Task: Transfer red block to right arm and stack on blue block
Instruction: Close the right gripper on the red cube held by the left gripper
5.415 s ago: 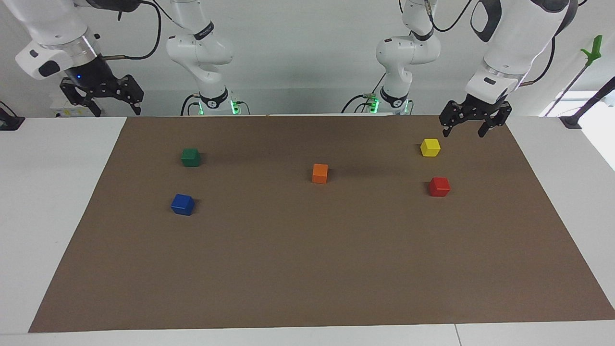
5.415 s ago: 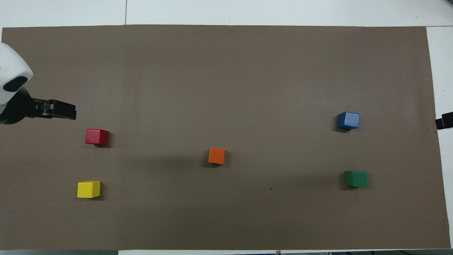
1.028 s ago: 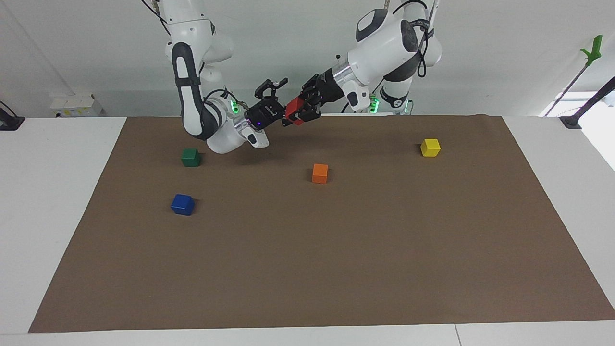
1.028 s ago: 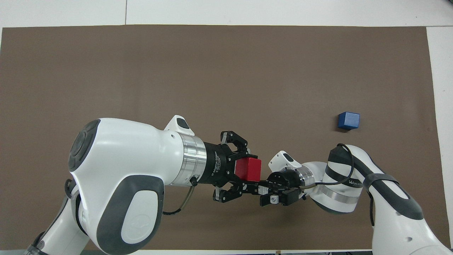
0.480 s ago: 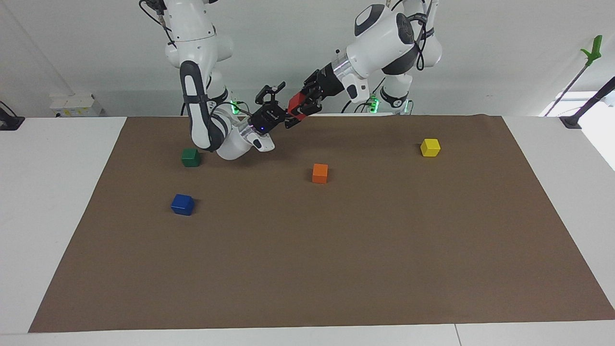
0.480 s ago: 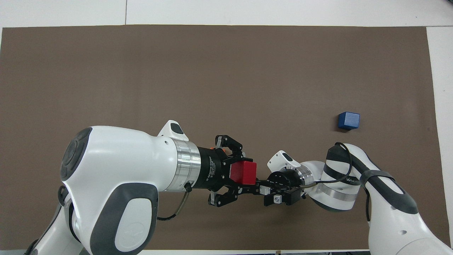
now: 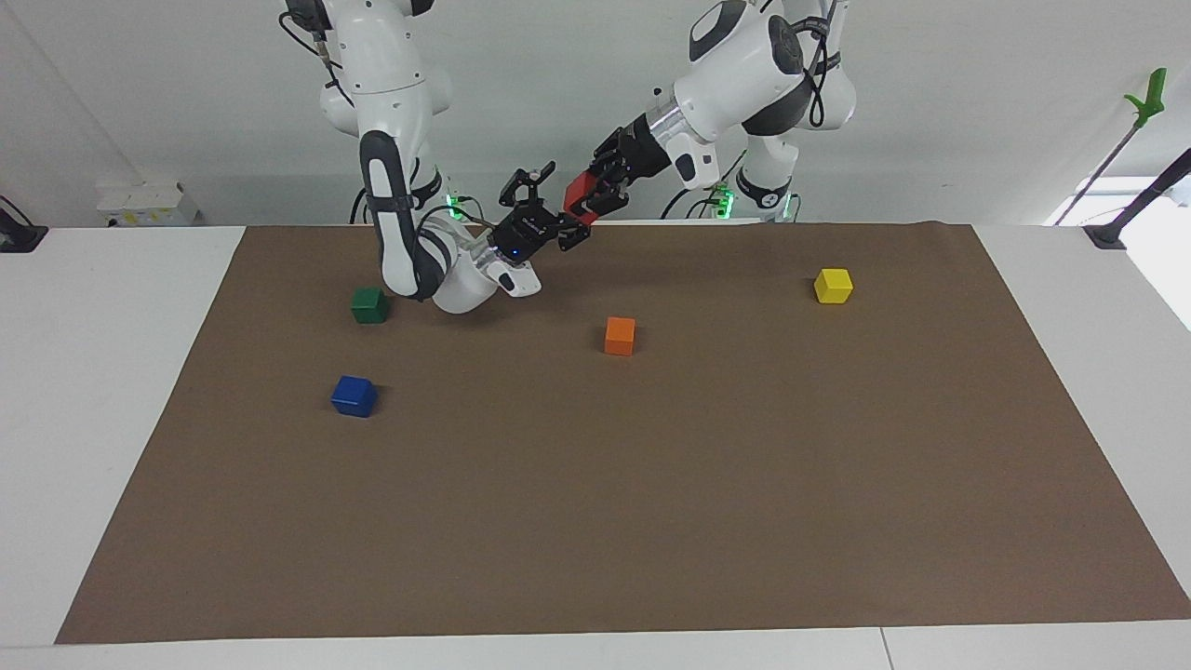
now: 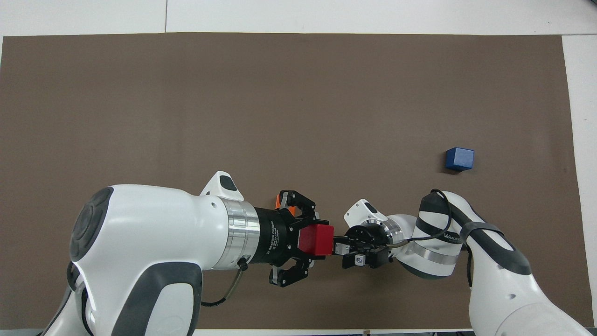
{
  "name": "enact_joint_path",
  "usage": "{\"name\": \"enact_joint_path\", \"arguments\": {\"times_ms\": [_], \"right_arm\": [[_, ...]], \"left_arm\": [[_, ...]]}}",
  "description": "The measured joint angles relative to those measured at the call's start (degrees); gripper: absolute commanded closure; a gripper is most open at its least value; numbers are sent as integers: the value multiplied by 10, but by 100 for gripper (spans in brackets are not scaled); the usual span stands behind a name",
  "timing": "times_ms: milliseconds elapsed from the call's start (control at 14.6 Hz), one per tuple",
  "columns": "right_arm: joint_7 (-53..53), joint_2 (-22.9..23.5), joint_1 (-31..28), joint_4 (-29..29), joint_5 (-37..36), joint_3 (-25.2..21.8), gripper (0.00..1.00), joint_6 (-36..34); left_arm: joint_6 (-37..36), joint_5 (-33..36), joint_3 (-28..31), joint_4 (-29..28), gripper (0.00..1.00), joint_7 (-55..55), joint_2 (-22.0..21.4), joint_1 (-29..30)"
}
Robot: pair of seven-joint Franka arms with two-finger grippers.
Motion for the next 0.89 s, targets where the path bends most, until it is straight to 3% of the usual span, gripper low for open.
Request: {"name": "enact_joint_path", "arguments": {"times_ms": [617, 891], "right_arm": [[-3, 9, 32, 5, 76, 0, 0, 0], [-9, 11, 40, 6, 76, 0, 27, 0]], "left_arm": [[0, 0, -1, -23, 100, 0, -15, -16], [0, 0, -1, -23, 100, 0, -16, -16]]}}
